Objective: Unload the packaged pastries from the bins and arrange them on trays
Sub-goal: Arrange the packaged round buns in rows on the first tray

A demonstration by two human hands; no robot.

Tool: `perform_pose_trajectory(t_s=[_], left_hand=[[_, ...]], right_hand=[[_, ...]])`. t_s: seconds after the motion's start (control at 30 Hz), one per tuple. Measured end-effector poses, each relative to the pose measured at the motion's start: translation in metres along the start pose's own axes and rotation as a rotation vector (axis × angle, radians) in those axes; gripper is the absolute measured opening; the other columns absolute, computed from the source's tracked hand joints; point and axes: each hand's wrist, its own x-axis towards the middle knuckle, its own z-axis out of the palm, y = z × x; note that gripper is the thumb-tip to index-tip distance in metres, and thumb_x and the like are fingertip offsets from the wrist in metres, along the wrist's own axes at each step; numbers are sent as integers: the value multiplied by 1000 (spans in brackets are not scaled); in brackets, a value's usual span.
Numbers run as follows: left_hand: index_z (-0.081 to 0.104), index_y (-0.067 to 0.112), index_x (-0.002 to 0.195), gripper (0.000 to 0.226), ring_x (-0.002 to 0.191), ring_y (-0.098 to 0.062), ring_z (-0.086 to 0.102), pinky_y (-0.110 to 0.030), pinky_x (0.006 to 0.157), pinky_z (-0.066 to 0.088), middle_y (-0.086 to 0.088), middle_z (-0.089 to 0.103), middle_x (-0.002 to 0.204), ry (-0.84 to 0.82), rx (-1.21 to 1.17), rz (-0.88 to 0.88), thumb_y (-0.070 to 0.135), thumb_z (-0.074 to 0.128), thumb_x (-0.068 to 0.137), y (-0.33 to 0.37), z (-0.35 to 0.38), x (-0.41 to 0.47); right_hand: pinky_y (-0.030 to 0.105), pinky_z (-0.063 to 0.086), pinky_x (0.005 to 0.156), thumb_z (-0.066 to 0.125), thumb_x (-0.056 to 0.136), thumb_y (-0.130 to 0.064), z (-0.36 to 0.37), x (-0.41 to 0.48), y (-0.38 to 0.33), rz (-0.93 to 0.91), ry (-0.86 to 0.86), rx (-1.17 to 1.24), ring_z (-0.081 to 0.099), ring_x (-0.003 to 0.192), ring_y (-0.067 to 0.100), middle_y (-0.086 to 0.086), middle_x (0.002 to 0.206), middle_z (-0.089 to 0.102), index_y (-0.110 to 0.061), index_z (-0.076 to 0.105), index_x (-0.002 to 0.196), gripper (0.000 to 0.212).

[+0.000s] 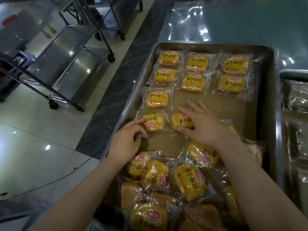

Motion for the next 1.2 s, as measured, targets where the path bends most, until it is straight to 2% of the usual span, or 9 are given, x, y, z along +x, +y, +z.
perform_pose_trajectory(t_s=[0.2, 0.3, 0.43, 0.57, 0.67, 0.73, 0.8, 0.93, 1.2], left_hand=[[69, 26, 80, 22, 118, 0, 45, -21, 98, 39, 15, 50, 133, -12, 61, 13, 5, 65, 82, 0, -3, -2], [67, 32, 103, 24, 115, -1, 47, -18, 92, 40, 14, 47, 136, -71, 134, 61, 18, 65, 84, 2, -6, -8], [39, 40, 135, 49, 102, 0, 53, -13, 89, 39, 14, 40, 138, -254, 87, 79, 30, 55, 90, 11, -6, -24], [52, 25, 128, 37, 108, -11, 54, -26, 92, 46, 4, 54, 126, -162, 125, 163, 17, 51, 92, 25, -3, -24], [53, 17, 128, 45, 130, -23, 38, -35, 111, 29, -4, 43, 141, -70, 225, 256, 2, 55, 85, 29, -1, -11], [39, 23, 139, 55, 143, -18, 7, -34, 115, 7, 1, 17, 155, -172, 268, 238, 7, 51, 88, 30, 0, -1], [28, 30, 144, 54, 143, -15, -6, -35, 117, 3, 3, 4, 157, -292, 308, 213, 18, 44, 94, 27, 4, 5], [32, 33, 143, 46, 141, -25, 14, -34, 115, 10, -1, 17, 156, -263, 423, 239, 35, 36, 97, 26, 8, 5], [16, 33, 147, 54, 122, -28, 29, -38, 99, 35, -5, -5, 158, -188, 495, 66, 47, 31, 96, 28, 10, -3]], right_hand=[[46, 10, 118, 46, 90, -59, 0, -3, -1, 190, 176, -42, -1, 146, 29, 3, 160, 8, -23, 23, 150, 73], [46, 14, 118, 51, 91, -52, -1, -1, 0, 201, 243, -18, 3, 146, 28, 2, 160, 11, -16, 23, 149, 74], [47, 22, 115, 63, 86, -43, 0, 1, 0, 175, 314, 81, 20, 143, 29, 6, 149, 38, -20, 38, 138, 62], [49, 29, 111, 61, 86, -46, 2, 0, -1, 211, 353, 69, 33, 136, 32, 9, 140, 48, -17, 43, 133, 58], [53, 21, 114, 62, 86, -45, 5, -4, -4, 150, 402, -1, 24, 141, 32, 8, 148, 38, -20, 42, 135, 59], [55, 16, 115, 59, 87, -45, 7, -6, -3, 119, 412, -41, 17, 143, 31, 7, 153, 31, -25, 39, 139, 59], [56, 10, 115, 45, 92, -50, 11, -5, -3, 114, 325, -135, 8, 145, 33, 7, 158, 19, -31, 24, 147, 62], [57, 3, 113, 29, 96, -53, 17, 6, -4, 126, 183, -286, -8, 144, 37, 10, 160, -6, -32, -5, 150, 66], [57, -7, 111, 34, 96, -51, 1, 36, -4, 43, 151, -394, -24, 140, 35, 4, 156, -22, -38, -6, 149, 67]])
